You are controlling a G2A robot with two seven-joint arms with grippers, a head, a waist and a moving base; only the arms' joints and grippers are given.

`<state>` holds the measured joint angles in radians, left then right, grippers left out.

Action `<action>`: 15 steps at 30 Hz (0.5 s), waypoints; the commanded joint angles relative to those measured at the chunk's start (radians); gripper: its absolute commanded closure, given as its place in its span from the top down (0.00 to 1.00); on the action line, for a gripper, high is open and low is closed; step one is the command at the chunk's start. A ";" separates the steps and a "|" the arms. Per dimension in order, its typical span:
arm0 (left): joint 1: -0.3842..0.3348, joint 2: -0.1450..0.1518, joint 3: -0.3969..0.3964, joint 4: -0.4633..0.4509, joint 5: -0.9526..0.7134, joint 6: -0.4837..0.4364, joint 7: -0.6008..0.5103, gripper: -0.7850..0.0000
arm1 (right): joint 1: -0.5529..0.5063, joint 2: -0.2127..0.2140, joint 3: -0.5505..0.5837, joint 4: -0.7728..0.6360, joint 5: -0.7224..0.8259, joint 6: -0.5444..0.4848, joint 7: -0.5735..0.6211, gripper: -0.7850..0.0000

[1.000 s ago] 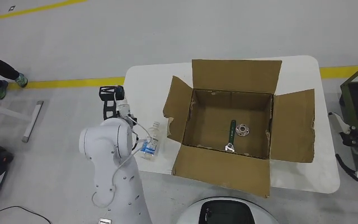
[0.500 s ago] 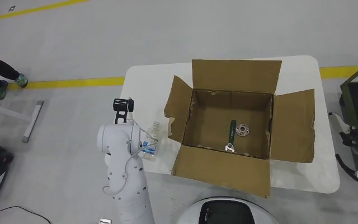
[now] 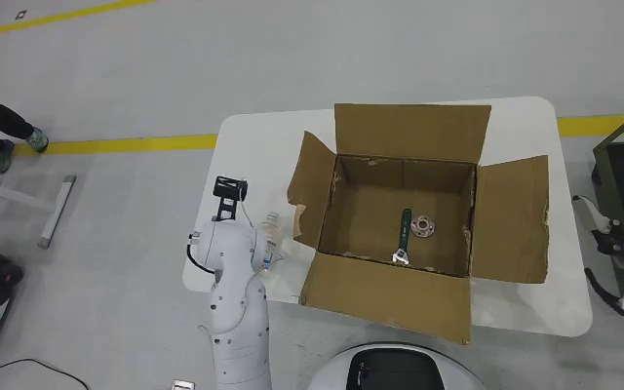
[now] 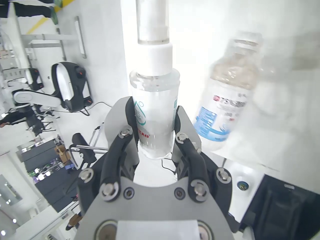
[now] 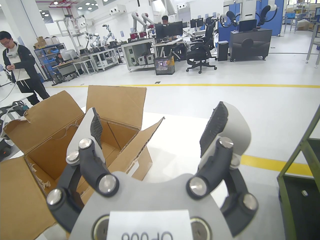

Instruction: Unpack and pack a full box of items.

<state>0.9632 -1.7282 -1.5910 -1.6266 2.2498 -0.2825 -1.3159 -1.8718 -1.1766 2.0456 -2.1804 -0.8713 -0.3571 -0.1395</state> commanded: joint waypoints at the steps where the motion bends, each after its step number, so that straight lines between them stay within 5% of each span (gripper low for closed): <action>1: -0.023 0.005 -0.018 0.058 0.013 0.010 0.019 0.00 | 0.000 0.000 0.000 0.000 0.000 0.000 0.000 1.00; 15: -0.119 0.030 -0.079 0.361 -0.013 0.021 0.138 0.00 | 0.000 0.000 0.000 0.000 0.000 0.000 0.000 1.00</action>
<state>0.8505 -1.7004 -1.6665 -1.2916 2.2380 -0.2609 -1.1802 -1.8718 -1.1766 2.0456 -2.1804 -0.8713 -0.3571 -0.1395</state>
